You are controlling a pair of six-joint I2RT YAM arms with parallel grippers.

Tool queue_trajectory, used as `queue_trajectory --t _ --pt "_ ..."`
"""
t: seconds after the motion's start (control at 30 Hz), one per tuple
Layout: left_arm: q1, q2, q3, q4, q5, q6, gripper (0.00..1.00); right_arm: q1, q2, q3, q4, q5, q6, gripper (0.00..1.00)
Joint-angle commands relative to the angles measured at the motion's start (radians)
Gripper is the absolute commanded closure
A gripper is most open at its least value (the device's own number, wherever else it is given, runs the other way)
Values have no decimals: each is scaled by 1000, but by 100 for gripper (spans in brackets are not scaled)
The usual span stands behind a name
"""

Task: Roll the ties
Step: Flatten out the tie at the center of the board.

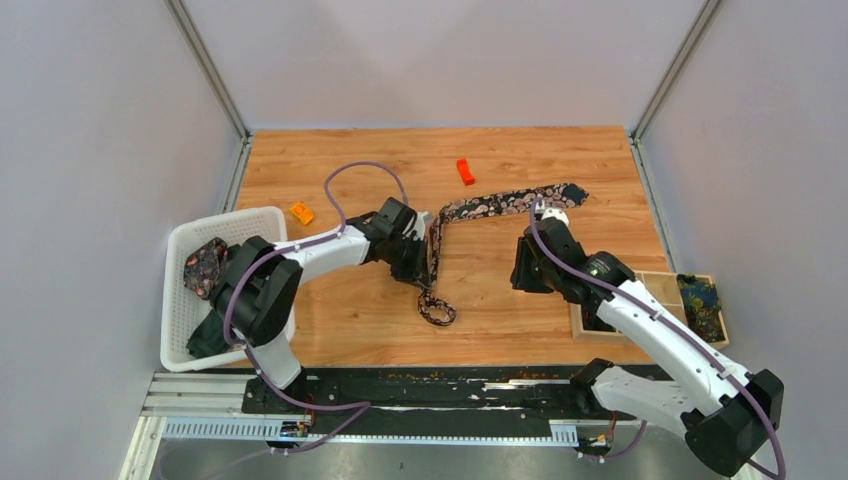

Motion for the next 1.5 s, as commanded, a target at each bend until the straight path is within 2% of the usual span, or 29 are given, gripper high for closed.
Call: queue_trajectory --t 0.0,0.1,0.2,0.4,0.53,0.67,0.77,0.9,1.1,1.23,1.37,1.47 --pt "18 -103 -16 11 105 13 85 5 24 -9 53 -9 19 69" --pt "67 -113 -38 -28 78 46 85 6 57 -19 112 -34 16 69" --pt "162 -118 -119 36 129 17 85 13 121 -8 179 -69 -4 69" --pt "312 -108 -190 101 212 -6 82 17 349 109 269 -98 -63 70" --pt "383 -111 -179 101 210 -32 79 17 543 251 298 -115 -105 71" --pt "468 -82 -163 116 227 -69 72 16 768 453 284 -145 -168 73" --pt "514 -16 -111 64 241 -54 66 15 927 617 257 -172 -208 75" --pt "557 36 -59 44 230 -68 56 14 1076 784 246 -218 -242 75" --pt "561 43 78 -90 80 -7 55 -13 1243 990 255 -312 -273 77" --pt "544 -38 96 -146 -11 42 53 -32 1290 1053 287 -366 -283 77" --pt "480 -176 47 -205 -176 93 43 -44 1264 1050 253 -386 -304 78" --pt "358 -290 -4 -242 -303 97 31 -45 1172 963 251 -368 -305 78"
